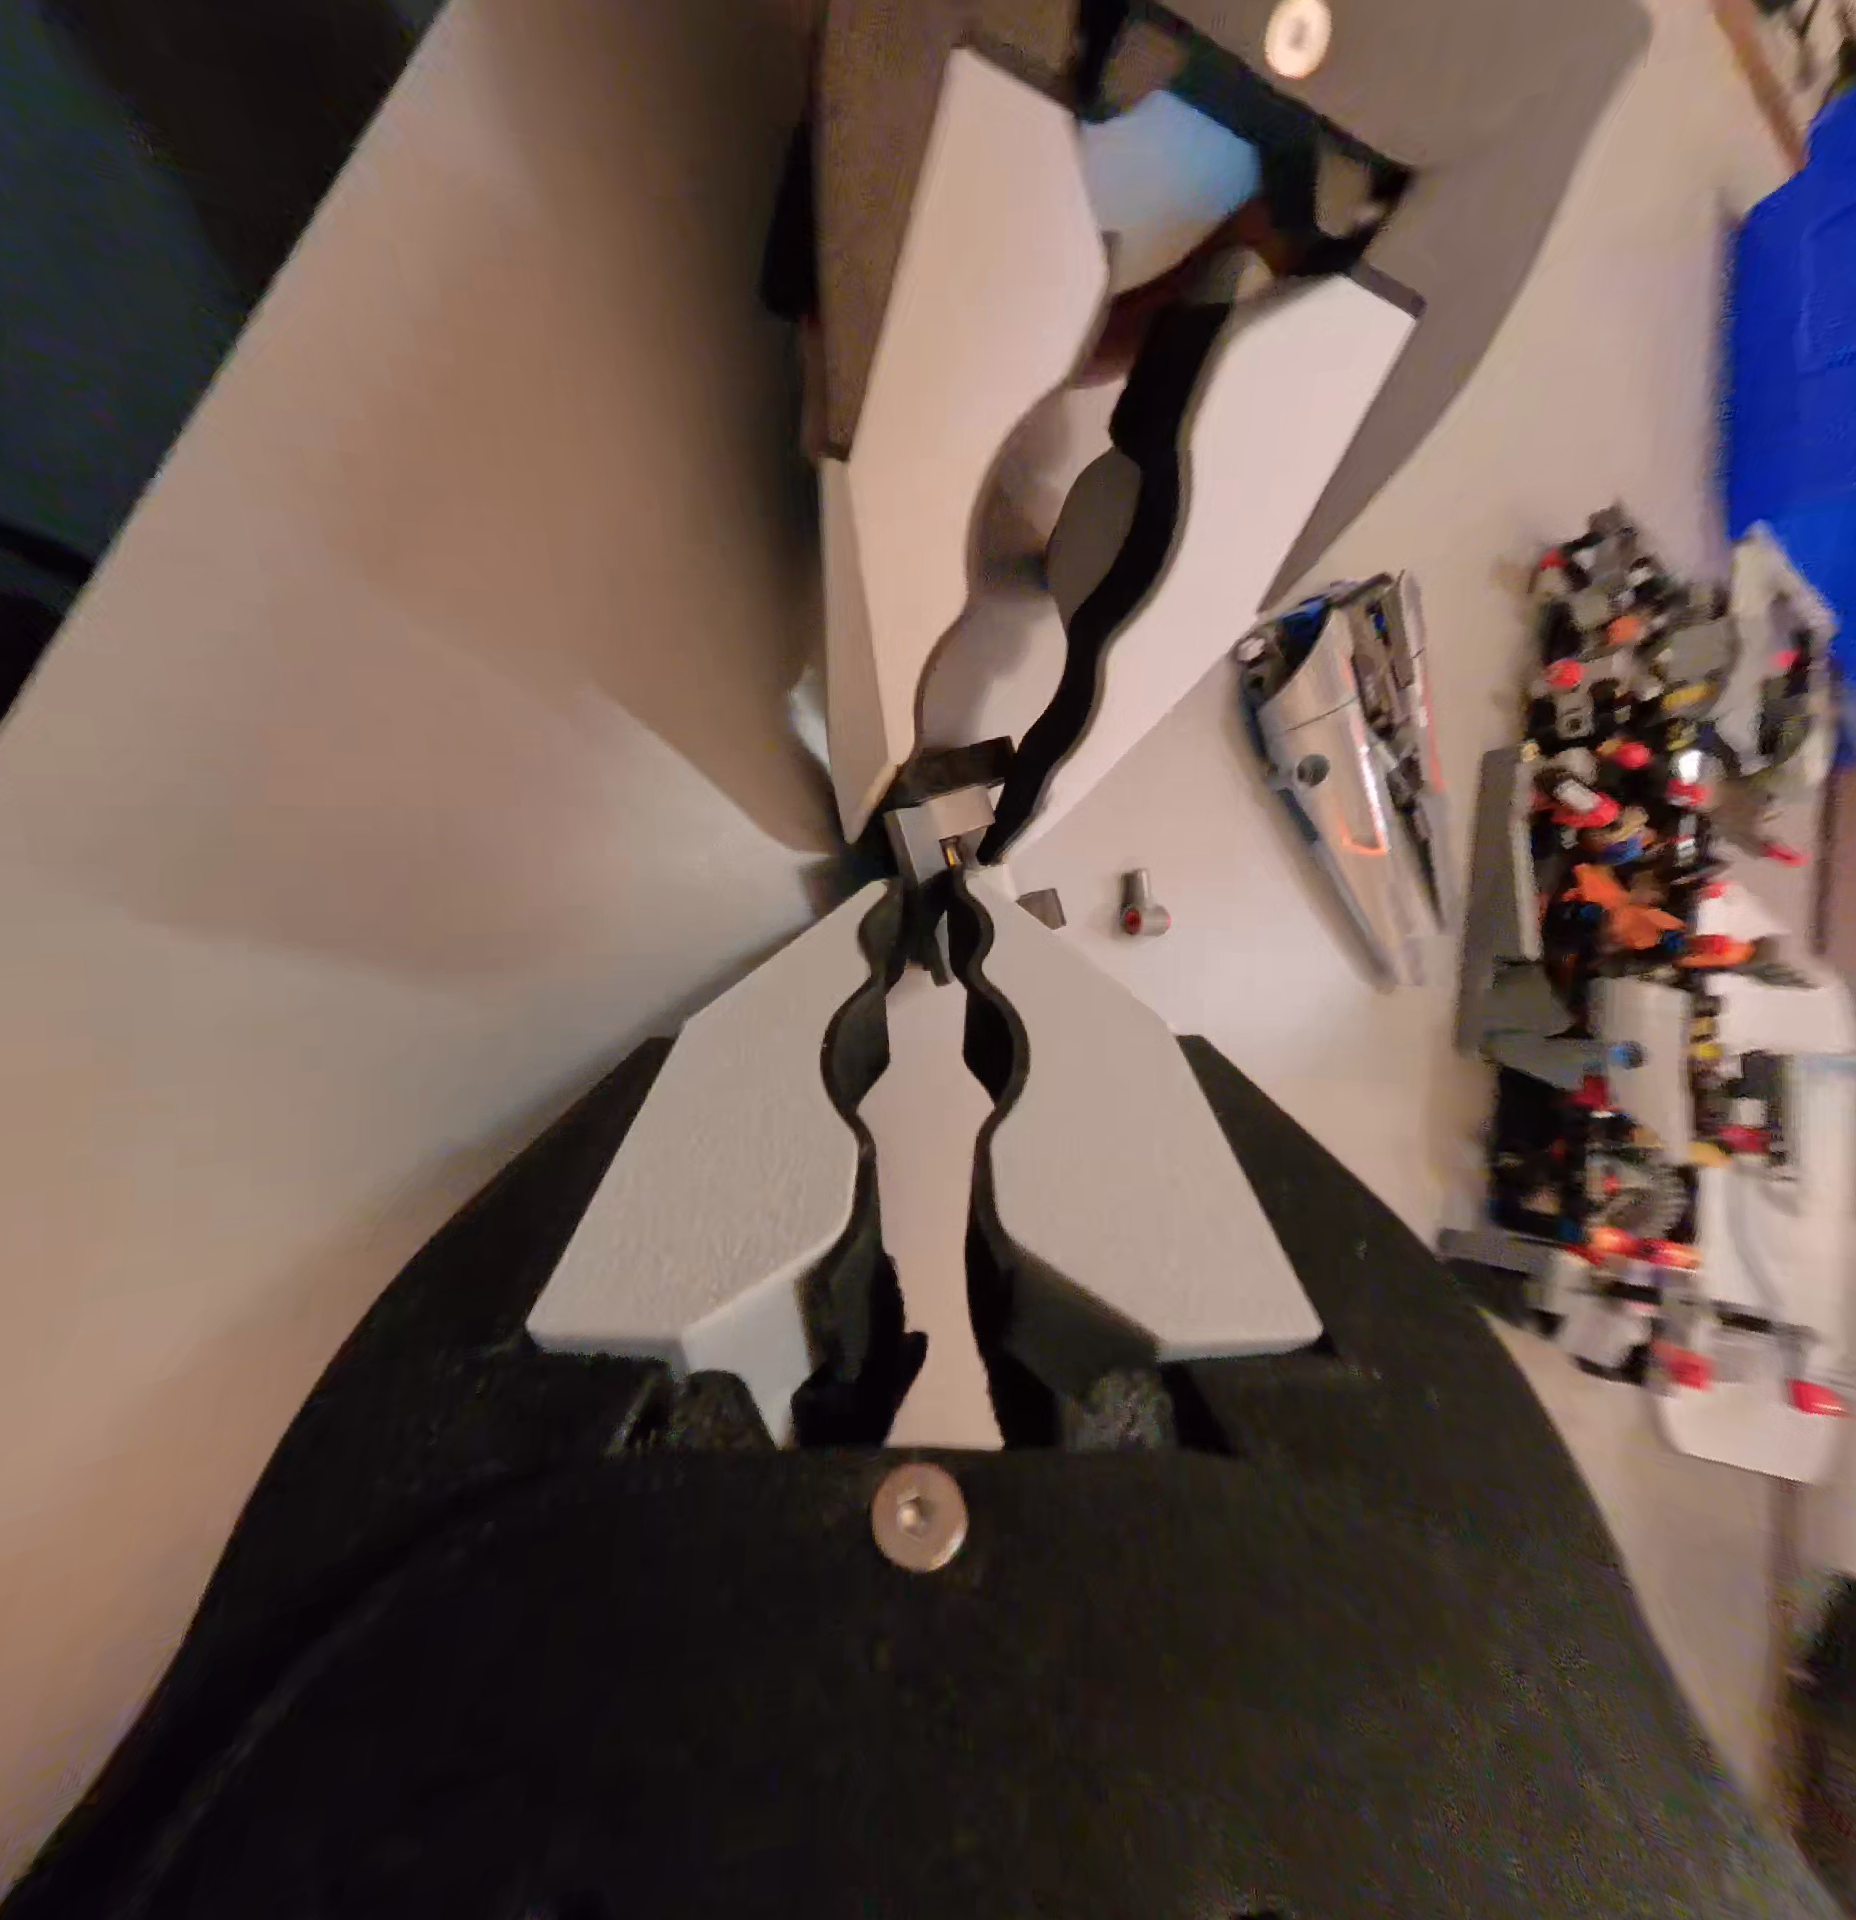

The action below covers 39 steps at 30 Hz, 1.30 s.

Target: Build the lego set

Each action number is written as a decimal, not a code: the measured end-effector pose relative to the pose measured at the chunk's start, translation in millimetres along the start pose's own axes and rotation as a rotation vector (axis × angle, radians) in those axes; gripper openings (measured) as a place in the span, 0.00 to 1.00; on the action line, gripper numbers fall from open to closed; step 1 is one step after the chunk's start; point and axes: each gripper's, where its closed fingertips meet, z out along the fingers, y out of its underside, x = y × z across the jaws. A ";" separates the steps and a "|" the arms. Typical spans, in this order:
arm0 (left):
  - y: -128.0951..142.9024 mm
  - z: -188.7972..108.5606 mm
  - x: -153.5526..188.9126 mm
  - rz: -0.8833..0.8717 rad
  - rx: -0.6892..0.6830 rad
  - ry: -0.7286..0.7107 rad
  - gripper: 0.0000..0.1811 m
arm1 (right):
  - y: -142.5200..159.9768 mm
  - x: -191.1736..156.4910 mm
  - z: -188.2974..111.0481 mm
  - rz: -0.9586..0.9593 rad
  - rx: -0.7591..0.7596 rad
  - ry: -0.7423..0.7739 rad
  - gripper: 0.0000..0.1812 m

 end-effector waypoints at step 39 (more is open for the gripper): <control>7.2 -9.9 -1.6 -0.012 -0.031 -0.112 0.17 | -1.8 2.9 5.2 -0.319 -0.050 0.191 0.00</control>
